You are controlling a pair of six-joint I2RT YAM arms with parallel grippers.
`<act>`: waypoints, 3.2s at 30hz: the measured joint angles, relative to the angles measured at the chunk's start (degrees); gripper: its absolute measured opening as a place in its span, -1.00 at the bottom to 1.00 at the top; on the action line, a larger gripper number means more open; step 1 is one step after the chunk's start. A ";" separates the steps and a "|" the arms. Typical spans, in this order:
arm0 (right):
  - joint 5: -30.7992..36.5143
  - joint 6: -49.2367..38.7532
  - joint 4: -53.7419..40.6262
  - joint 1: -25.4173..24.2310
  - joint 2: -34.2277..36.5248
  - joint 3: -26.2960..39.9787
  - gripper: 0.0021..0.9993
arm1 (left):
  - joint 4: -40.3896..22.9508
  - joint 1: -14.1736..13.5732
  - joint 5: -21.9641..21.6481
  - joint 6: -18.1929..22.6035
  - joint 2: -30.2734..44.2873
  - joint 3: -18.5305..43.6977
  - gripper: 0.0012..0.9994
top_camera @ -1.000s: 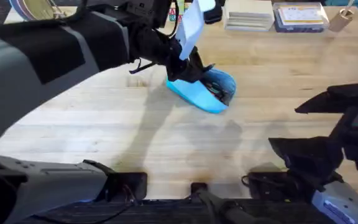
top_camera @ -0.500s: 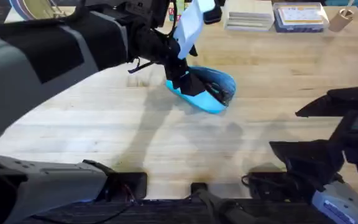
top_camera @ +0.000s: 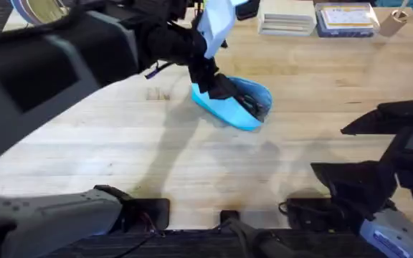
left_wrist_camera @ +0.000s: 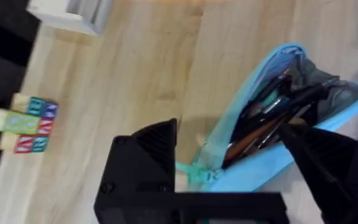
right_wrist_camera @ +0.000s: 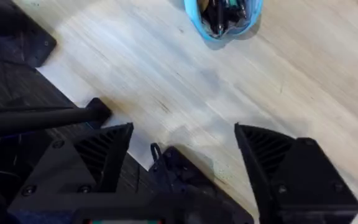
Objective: Unzip the bag, pick up the pens from the table one at a time and place them inside, then zip the bag closed.
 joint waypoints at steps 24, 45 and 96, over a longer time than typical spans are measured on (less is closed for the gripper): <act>-0.02 5.66 -0.44 0.00 0.00 0.00 1.00 | -8.30 3.30 -13.16 -18.09 -15.98 0.00 0.99; 1.75 14.34 3.43 0.00 0.00 0.00 1.00 | -14.88 26.00 0.42 -22.34 -18.25 0.00 0.99; 8.01 21.94 14.06 8.44 45.73 22.54 1.00 | -17.86 30.32 4.09 -20.57 -18.25 0.00 0.99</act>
